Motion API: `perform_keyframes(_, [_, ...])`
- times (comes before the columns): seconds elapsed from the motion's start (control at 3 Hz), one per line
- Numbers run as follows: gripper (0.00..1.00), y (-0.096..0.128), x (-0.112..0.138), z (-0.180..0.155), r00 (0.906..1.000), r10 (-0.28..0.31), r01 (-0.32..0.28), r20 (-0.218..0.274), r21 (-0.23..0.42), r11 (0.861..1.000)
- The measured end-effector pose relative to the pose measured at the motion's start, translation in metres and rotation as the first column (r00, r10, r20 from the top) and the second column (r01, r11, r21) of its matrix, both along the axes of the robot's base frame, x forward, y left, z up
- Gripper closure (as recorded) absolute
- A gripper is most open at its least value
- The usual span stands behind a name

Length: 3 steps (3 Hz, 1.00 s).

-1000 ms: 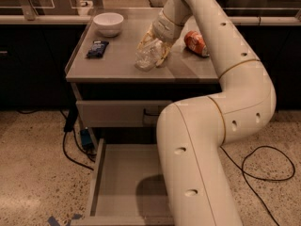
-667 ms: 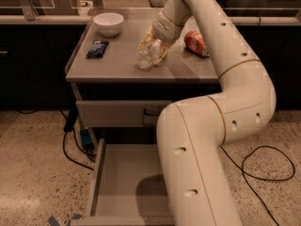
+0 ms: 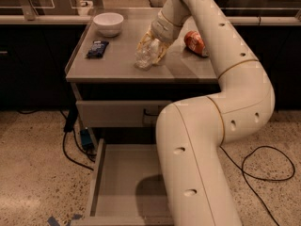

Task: Place water bottle into middle drawer

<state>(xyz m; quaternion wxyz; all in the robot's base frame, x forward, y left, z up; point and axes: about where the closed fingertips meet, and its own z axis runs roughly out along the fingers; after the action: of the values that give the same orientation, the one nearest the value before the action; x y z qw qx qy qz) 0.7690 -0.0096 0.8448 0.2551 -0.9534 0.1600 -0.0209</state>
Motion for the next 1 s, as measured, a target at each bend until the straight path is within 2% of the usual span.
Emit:
perform_keyframes(0.33, [1.00, 0.003, -0.003, 0.012, 0.9999, -0.008, 0.008, 0.008, -0.019, 1.000])
perform_keyframes(1.0, [1.00, -0.005, -0.042, 0.077, 0.9993, 0.004, -0.001, 0.037, -0.076, 0.997])
